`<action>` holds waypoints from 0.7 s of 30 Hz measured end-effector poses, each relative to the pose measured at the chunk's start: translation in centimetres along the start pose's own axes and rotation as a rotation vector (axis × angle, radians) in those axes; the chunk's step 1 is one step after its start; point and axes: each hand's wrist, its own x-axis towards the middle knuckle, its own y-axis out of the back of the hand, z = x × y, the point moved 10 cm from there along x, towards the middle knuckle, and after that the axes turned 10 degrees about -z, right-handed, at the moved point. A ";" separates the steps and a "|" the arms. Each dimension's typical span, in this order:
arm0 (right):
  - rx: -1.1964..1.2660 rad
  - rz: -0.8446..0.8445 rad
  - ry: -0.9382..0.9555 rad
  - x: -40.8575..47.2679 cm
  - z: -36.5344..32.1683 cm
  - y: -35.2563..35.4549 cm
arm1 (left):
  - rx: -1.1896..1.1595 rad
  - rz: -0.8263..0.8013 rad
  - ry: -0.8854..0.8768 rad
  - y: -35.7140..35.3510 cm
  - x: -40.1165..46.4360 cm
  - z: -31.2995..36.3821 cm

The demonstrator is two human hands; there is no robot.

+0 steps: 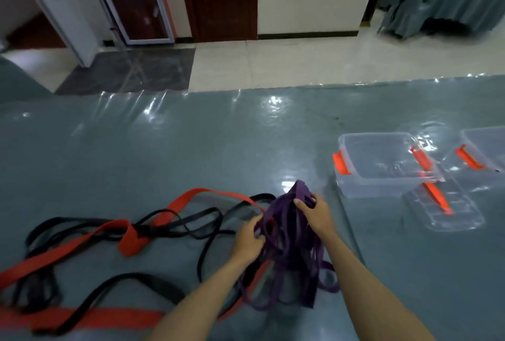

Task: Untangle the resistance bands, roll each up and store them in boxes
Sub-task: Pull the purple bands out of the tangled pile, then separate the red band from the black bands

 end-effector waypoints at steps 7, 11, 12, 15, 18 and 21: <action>-0.203 0.019 -0.013 3.4 3.1 0.0 | 0.136 0.031 0.231 0.0 -0.7 -6.6; -0.230 -0.051 -0.054 5.4 4.9 -0.1 | 0.009 0.049 0.287 -0.6 0.4 -7.0; -0.236 -0.064 -0.073 5.9 5.2 0.1 | -0.038 0.036 0.281 -1.1 0.6 -6.5; -0.329 -0.102 -0.136 7.1 6.5 0.9 | -0.086 -0.046 0.204 -4.0 1.5 -4.1; -0.393 -0.083 -0.166 7.7 7.1 2.1 | -0.009 -0.242 0.079 -9.0 1.4 -0.8; -0.432 0.000 -0.153 7.5 6.6 3.7 | 0.314 -0.436 0.048 -12.8 0.9 -0.5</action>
